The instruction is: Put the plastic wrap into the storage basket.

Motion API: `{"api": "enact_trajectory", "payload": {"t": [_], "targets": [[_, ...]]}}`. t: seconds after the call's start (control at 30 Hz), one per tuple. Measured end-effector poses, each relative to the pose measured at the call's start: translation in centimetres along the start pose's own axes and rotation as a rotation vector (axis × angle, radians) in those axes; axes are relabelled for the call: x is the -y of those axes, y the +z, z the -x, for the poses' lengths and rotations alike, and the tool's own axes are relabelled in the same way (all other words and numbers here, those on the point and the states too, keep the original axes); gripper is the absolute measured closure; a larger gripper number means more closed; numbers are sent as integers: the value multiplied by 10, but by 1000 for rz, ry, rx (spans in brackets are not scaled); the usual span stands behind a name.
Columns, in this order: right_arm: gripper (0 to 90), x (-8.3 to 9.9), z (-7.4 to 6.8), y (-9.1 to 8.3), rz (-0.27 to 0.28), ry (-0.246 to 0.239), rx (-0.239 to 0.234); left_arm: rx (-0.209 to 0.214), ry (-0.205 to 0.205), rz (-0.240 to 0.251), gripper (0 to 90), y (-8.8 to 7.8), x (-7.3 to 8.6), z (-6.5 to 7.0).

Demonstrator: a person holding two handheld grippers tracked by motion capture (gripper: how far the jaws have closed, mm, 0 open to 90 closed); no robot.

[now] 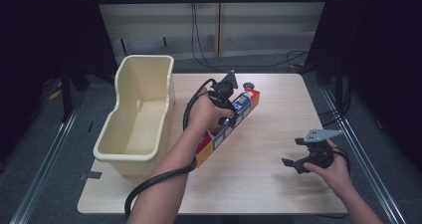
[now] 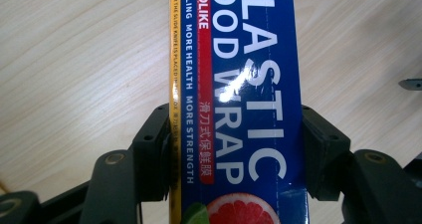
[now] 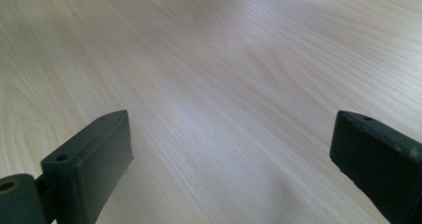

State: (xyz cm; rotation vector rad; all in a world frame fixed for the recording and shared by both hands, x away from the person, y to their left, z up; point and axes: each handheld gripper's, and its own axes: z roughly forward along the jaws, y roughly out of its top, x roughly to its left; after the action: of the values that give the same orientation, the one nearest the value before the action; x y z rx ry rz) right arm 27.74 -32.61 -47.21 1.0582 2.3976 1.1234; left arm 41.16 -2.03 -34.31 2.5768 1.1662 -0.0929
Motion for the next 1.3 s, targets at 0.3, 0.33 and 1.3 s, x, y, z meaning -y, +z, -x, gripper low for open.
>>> {"api": "enact_trajectory", "payload": {"t": [0.3, 0.33, 1.3], "targets": [[21, 0, 1, 0, 7, -2, -10, 13, -10, -4, 408, -19, 4, -6], [21, 0, 1, 0, 7, -6, -16, 16, -14, -9, 408, -22, 5, -7], [23, -2, -3, 4, -15, -33, -34, 3, -102, 11, 408, -83, 18, -25]]}}
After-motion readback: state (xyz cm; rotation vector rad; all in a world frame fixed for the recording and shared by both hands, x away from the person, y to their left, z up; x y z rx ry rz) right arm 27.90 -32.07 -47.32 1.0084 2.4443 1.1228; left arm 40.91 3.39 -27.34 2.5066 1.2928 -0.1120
